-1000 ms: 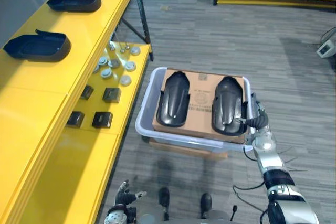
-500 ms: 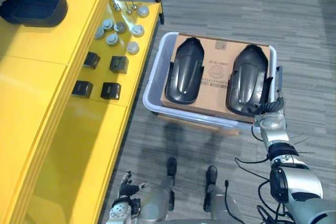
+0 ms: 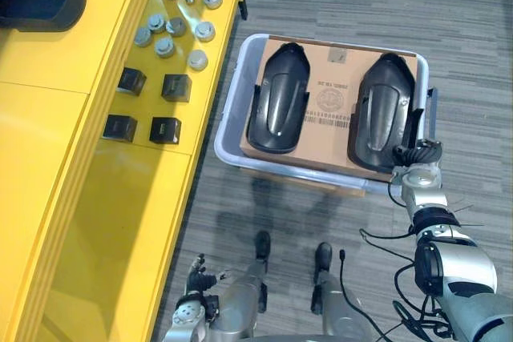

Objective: Walk over and take plastic housings, then place them on the shelf

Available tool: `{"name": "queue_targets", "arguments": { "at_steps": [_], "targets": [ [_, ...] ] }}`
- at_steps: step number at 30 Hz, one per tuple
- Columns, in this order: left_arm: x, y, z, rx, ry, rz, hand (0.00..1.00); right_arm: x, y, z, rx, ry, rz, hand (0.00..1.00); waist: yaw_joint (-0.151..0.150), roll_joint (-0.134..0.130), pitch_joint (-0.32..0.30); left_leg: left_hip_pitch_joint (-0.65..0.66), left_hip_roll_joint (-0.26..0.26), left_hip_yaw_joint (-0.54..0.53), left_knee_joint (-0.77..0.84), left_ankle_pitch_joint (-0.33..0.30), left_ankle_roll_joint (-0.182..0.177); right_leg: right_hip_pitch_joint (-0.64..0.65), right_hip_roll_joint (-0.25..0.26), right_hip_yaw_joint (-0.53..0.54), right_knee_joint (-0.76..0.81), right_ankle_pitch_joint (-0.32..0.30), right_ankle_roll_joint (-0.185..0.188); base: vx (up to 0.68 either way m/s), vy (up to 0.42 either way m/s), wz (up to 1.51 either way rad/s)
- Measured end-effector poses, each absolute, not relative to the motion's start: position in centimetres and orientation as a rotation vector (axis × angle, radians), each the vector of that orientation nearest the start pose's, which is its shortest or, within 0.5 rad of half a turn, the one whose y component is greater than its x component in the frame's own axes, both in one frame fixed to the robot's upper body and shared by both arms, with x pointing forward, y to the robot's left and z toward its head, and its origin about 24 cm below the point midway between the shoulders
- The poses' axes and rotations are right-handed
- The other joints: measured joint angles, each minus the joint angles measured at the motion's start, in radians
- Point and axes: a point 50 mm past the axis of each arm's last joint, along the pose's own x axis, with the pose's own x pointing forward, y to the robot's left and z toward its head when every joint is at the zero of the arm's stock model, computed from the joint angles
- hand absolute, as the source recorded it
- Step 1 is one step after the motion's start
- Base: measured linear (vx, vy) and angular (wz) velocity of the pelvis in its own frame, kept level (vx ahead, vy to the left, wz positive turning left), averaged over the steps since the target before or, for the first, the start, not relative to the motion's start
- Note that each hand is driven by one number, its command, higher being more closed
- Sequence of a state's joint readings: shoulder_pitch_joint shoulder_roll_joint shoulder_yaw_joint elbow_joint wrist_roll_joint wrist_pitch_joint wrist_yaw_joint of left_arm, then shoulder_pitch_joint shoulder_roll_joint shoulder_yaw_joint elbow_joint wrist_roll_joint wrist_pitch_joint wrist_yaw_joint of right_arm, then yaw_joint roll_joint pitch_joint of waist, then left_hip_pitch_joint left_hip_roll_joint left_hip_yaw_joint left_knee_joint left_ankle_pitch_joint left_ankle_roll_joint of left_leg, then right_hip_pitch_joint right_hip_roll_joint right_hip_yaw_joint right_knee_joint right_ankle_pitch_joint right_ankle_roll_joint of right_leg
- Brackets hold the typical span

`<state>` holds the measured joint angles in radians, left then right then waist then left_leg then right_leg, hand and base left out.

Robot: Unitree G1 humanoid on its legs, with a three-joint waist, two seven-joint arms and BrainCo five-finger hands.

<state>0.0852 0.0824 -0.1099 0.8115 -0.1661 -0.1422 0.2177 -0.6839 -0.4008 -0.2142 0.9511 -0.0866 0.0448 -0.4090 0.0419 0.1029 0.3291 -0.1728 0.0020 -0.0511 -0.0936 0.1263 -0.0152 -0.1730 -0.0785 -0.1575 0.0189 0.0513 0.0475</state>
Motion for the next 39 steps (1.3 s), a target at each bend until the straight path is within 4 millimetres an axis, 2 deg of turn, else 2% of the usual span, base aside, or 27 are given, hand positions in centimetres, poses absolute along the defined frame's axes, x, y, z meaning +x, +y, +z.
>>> {"name": "queue_targets", "arguments": {
  "at_steps": [3, 7, 12, 14, 16, 18, 19, 20, 24, 28, 32, 35, 39],
  "targets": [
    [15.0, 17.5, -12.7, 0.038, 0.754, 0.232, 0.00, 33.5, -29.5, 6.5, -0.374, 0.188, -0.658, 1.00, 0.001, -0.003, -0.001, 0.017, 0.001, -0.001, 0.000, 0.000, 0.000, 0.017, 0.000, -0.001, -0.001, 0.000, 0.000, 0.00, 0.000, 0.00],
    [16.1, 17.5, -11.7, 0.027, 0.693, 0.231, 0.00, 31.6, -29.5, 6.0, -0.432, 0.139, -0.650, 1.00, -0.004, -0.009, -0.004, 0.047, 0.001, 0.000, -0.001, -0.002, -0.001, 0.046, 0.000, 0.000, -0.001, 0.000, 0.000, -0.01, 0.003, -0.01],
    [17.2, 18.3, -9.8, -0.006, 0.585, 0.258, 0.00, 29.5, -29.0, 5.9, -0.401, 0.080, -0.675, 1.00, -0.028, -0.048, -0.044, 0.049, 0.006, 0.005, -0.001, -0.005, -0.006, 0.045, 0.004, 0.010, -0.001, 0.000, 0.001, -0.03, 0.008, -0.05],
    [17.8, 18.6, -8.1, -0.022, 0.491, 0.267, 0.00, 28.1, -29.1, 6.4, -0.411, 0.034, -0.715, 1.00, -0.027, -0.067, -0.081, 0.054, 0.015, 0.016, -0.001, -0.015, -0.012, 0.045, 0.006, 0.024, -0.004, -0.004, 0.009, 0.03, -0.014, -0.16],
    [18.3, 18.6, -6.5, -0.032, 0.417, 0.267, 0.00, 27.4, -28.9, 6.9, -0.408, -0.006, -0.755, 1.00, -0.027, -0.075, -0.108, 0.061, 0.016, 0.025, -0.001, -0.019, -0.010, 0.048, 0.007, 0.033, -0.004, -0.004, 0.008, 0.04, -0.010, -0.14],
    [19.4, 18.3, -4.0, -0.051, 0.291, 0.257, 0.00, 26.6, -28.6, 7.8, -0.424, -0.065, -0.797, 1.00, -0.030, -0.076, -0.132, 0.074, 0.016, 0.026, -0.001, -0.019, -0.006, 0.061, 0.007, 0.035, -0.005, -0.002, 0.006, 0.05, 0.002, -0.04],
    [19.6, 18.3, -3.6, -0.053, 0.275, 0.255, 0.00, 26.5, -28.5, 7.9, -0.427, -0.071, -0.799, 1.00, -0.030, -0.076, -0.133, 0.078, 0.016, 0.026, -0.001, -0.019, -0.005, 0.065, 0.007, 0.035, -0.005, -0.003, 0.006, 0.04, 0.003, -0.01],
    [20.1, 18.2, -2.3, -0.061, 0.214, 0.251, 0.00, 26.4, -28.2, 8.3, -0.455, -0.097, -0.801, 1.00, -0.030, -0.076, -0.141, 0.085, 0.015, 0.027, -0.001, -0.020, -0.004, 0.072, 0.007, 0.034, -0.006, -0.003, 0.007, 0.00, 0.000, 0.00],
    [21.2, 17.2, 2.4, -0.104, 0.002, 0.245, 0.00, 25.9, -26.2, 9.8, -0.532, -0.191, -0.783, 1.00, -0.030, -0.075, -0.161, 0.112, 0.015, 0.028, -0.001, -0.021, -0.003, 0.100, 0.006, 0.033, -0.009, -0.003, 0.007, 0.00, 0.000, 0.00],
    [21.7, 15.9, 5.4, -0.109, -0.133, 0.211, 0.00, 25.6, -24.4, 10.7, -0.591, -0.260, -0.741, 1.00, -0.029, -0.075, -0.188, 0.117, 0.015, 0.028, -0.001, -0.021, -0.002, 0.106, 0.006, 0.032, -0.010, -0.003, 0.007, -0.01, 0.004, 0.00],
    [22.1, 14.1, 8.6, -0.079, -0.281, 0.172, 0.00, 25.4, -21.4, 11.3, -0.621, -0.326, -0.662, 1.00, -0.029, -0.076, -0.219, 0.138, 0.015, 0.031, -0.002, -0.021, -0.002, 0.125, 0.006, 0.035, -0.011, -0.003, 0.007, 0.00, 0.000, 0.00],
    [22.6, 13.0, 9.8, -0.072, -0.339, 0.141, 0.00, 25.4, -19.7, 11.1, -0.601, -0.337, -0.612, 1.00, -0.029, -0.077, -0.233, 0.152, 0.015, 0.039, -0.003, -0.021, -0.002, 0.137, 0.006, 0.042, -0.014, -0.002, 0.008, -0.03, 0.006, -0.06],
    [23.0, 11.7, 10.8, -0.051, -0.384, 0.102, 0.00, 25.3, -16.9, 12.5, -0.578, -0.439, -0.522, 1.00, -0.030, -0.076, -0.248, 0.152, 0.016, 0.053, -0.008, -0.022, -0.003, 0.137, 0.007, 0.054, -0.026, 0.008, 0.012, -0.03, 0.007, -0.11]
  ]
}}
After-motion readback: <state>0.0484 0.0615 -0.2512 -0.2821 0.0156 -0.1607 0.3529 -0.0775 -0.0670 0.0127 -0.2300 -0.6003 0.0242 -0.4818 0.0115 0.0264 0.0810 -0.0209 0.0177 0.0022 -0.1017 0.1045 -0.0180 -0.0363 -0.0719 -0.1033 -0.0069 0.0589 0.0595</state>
